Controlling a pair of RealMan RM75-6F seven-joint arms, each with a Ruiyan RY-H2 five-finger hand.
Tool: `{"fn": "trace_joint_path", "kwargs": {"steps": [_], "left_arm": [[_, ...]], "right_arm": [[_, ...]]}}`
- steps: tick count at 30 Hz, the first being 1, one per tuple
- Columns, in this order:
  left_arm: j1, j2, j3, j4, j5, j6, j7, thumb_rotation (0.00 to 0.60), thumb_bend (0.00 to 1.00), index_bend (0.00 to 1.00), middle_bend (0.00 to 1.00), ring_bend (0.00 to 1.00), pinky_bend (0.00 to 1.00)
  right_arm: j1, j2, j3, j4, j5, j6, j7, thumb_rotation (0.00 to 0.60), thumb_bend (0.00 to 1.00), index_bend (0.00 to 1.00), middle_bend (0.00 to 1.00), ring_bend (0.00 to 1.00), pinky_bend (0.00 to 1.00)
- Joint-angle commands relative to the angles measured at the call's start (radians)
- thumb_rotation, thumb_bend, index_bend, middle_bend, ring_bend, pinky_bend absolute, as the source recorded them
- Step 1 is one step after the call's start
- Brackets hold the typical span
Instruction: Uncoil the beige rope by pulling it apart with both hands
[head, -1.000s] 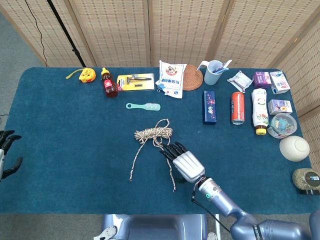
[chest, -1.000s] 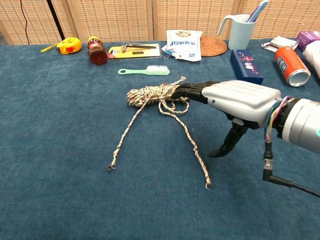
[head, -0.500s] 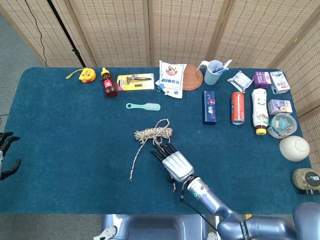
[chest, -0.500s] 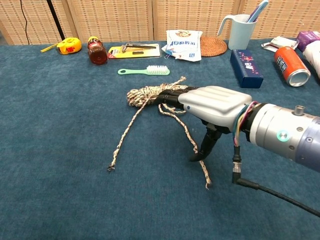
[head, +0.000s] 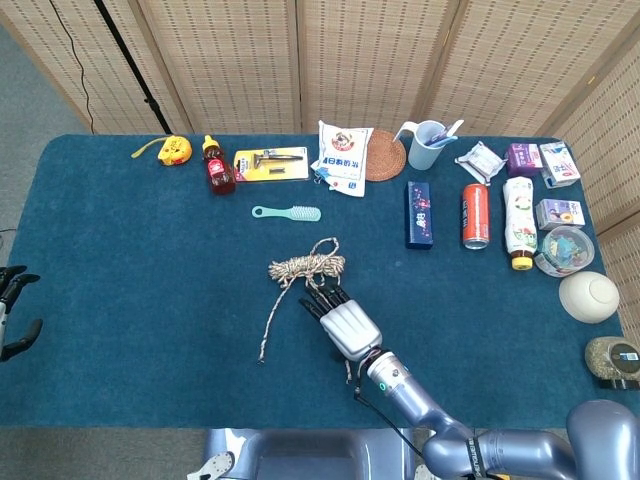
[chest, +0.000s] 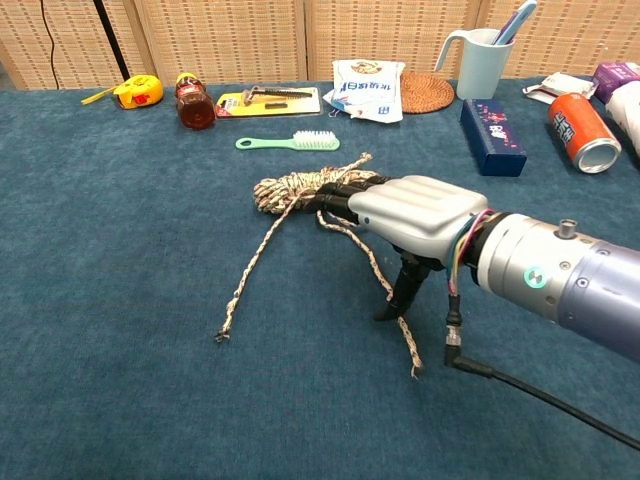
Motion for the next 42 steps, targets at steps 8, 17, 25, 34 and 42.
{"fn": "trace_joint_path", "kwargs": {"steps": [8, 17, 25, 34, 42], "left_arm": [[-0.002, -0.001, 0.003, -0.006, 0.004, -0.003, 0.006, 0.6, 0.29, 0.25, 0.2, 0.14, 0.03], [-0.007, -0.006, 0.003, -0.012, 0.008, -0.006, 0.011, 0.6, 0.29, 0.25, 0.2, 0.14, 0.03], [-0.014, -0.015, 0.003, -0.013, 0.009, -0.013, 0.015, 0.6, 0.29, 0.25, 0.2, 0.14, 0.03], [-0.021, -0.02, 0.005, -0.016, 0.009, -0.023, 0.023, 0.6, 0.29, 0.25, 0.2, 0.14, 0.01], [-0.023, -0.019, 0.003, -0.023, 0.008, -0.022, 0.029, 0.6, 0.29, 0.25, 0.2, 0.13, 0.01]], "right_arm": [[0.01, -0.016, -0.011, 0.032, 0.039, 0.011, -0.04, 0.6, 0.11, 0.05, 0.0, 0.0, 0.0], [0.012, -0.015, -0.013, 0.072, 0.035, 0.041, -0.059, 0.6, 0.11, 0.05, 0.0, 0.0, 0.0], [0.005, 0.024, -0.013, 0.128, 0.019, 0.065, -0.045, 0.6, 0.11, 0.05, 0.0, 0.0, 0.0], [-0.027, 0.088, -0.025, 0.224, 0.0, 0.088, 0.007, 0.6, 0.11, 0.05, 0.0, 0.0, 0.0], [-0.058, 0.127, -0.039, 0.27, -0.015, 0.099, 0.055, 0.6, 0.11, 0.06, 0.0, 0.0, 0.0]]}}
